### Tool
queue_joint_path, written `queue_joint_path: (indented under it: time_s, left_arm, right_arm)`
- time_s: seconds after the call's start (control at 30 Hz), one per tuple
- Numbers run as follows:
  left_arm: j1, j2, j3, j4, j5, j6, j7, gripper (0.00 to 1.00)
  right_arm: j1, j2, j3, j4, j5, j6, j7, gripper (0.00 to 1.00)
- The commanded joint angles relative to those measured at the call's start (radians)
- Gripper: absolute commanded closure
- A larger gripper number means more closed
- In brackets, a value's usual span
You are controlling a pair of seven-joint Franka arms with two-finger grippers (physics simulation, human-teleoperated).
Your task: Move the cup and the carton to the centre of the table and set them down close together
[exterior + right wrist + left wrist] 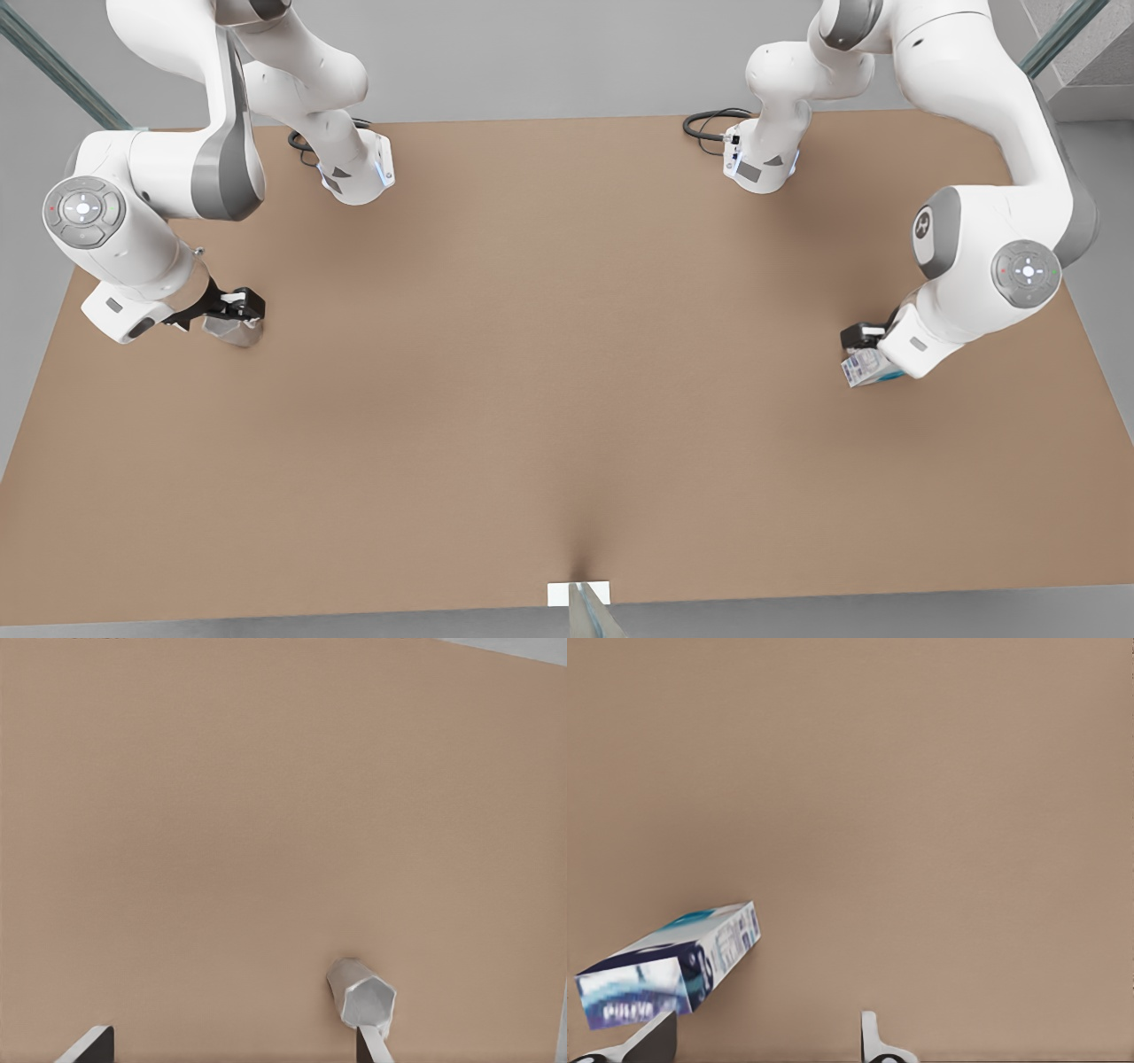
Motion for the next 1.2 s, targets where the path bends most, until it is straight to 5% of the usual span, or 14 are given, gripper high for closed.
queue_joint_path:
  time_s: [0.0, 0.13, 0.27, 0.5, 0.83, 0.9, 0.97, 1.17]
  left_arm:
    - [0.002, 0.000, -0.001, 0.001, -0.001, 0.001, 0.000, 0.00]
    - [0.000, 0.000, 0.001, 0.004, 0.002, -0.002, 0.004, 0.00]
    - [0.017, 0.015, -0.002, -0.001, 0.001, 0.021, 0.076, 0.00]
    - [0.206, 0.026, -0.004, -0.059, 0.016, 0.107, 0.988, 0.00]
    - [0.255, -0.020, -0.055, -0.065, 0.044, 0.187, 1.702, 0.00]
    - [0.353, -0.020, -0.056, -0.116, 0.061, 0.235, 1.640, 0.00]
    - [0.390, -0.110, -0.061, -0.324, 0.062, 0.363, 1.676, 0.00]
    - [0.376, -0.074, -0.087, -0.400, 0.053, 0.414, 1.758, 0.00]
  right_arm:
    - [0.000, 0.000, 0.000, 0.000, 0.000, 0.000, 0.000, 0.00]
    - [-0.023, 0.074, 0.000, -0.032, 0.009, -0.054, 0.000, 0.00]
    - [-0.132, -0.034, 0.001, -0.394, 0.017, 0.132, -0.003, 0.00]
    - [-0.286, -0.109, 0.001, -0.755, 0.017, 0.459, -0.009, 0.00]
    - [-0.318, -0.015, 0.001, -0.785, 0.008, 0.541, -0.104, 0.00]
    - [-0.358, -0.008, 0.001, -0.787, 0.006, 0.566, -0.167, 0.00]
    - [-0.376, 0.006, 0.001, -0.787, 0.006, 0.581, -0.169, 0.00]
    - [-0.405, 0.032, 0.000, -0.788, 0.006, 0.603, -0.169, 0.00]
